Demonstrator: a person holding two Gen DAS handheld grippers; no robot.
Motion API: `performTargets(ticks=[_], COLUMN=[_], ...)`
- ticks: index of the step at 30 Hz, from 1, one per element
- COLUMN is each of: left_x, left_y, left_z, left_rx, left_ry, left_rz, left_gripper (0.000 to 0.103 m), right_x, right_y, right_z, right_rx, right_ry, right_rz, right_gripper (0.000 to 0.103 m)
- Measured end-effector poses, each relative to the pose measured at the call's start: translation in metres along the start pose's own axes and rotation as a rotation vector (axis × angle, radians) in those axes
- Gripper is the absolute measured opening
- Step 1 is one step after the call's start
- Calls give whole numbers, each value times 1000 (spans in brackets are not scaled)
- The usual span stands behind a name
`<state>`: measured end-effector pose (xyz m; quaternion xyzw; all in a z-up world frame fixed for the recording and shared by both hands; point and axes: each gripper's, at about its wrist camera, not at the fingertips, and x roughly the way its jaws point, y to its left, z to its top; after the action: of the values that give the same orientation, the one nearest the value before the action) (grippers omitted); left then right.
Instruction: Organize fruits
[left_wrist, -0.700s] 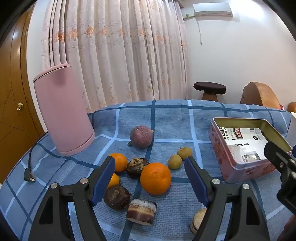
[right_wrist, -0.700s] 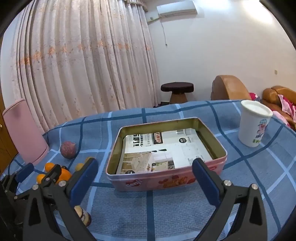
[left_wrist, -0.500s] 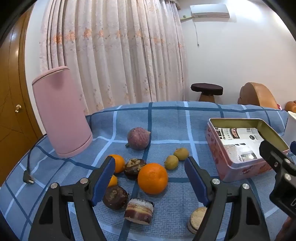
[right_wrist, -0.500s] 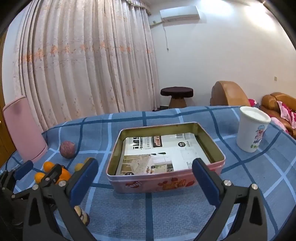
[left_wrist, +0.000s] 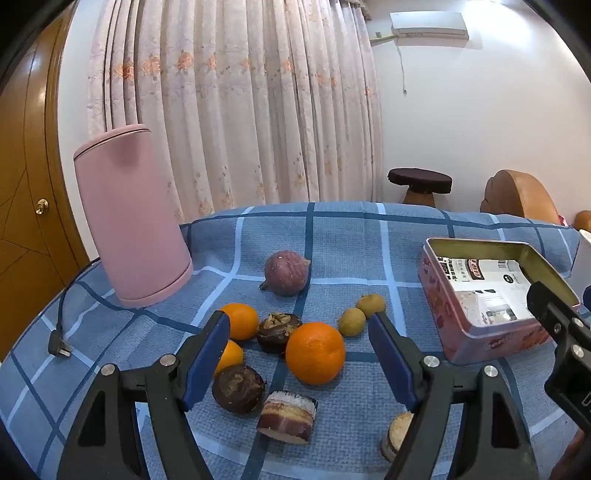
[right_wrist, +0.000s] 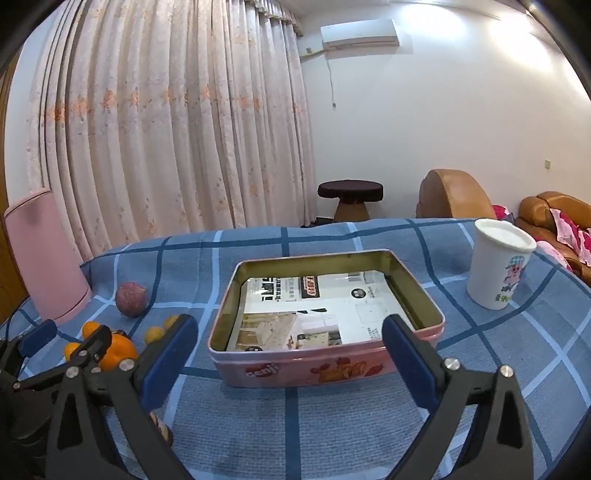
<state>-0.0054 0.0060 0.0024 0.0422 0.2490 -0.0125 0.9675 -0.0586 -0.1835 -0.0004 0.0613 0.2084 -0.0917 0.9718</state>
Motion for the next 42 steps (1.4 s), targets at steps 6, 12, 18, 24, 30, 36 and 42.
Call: performTargets(ticks=[6,12,18,24,30,36,42], left_x=[-2,-2,-3,-3,-1,-2,9], left_y=[2,4,5,5,6,33,82], left_z=[-1,-2,-3,-4,-4,6,9], left_rx=[-12,-13,-9,-8,-8,38,-76], left_ry=[2,-1,7,13,23,-50,-13], left_rz=[2,2,2,1,-13,98,133], left_gripper=[78,78,78,78,78,78,78], right_x=[-1,-3,-2,1,4,8,9], right_y=[5,8,9,14,16,17,39], right_z=[-2,-3,-4,-6,-7,-8,-21], right_rx=[-8,-13,-10,-26,-31,-42,-131], right_ry=[7,4,12,44,73,120,211], right_rz=[7,14,26,67,115,207,345], right_gripper=[99,99,99,89,88,88,84])
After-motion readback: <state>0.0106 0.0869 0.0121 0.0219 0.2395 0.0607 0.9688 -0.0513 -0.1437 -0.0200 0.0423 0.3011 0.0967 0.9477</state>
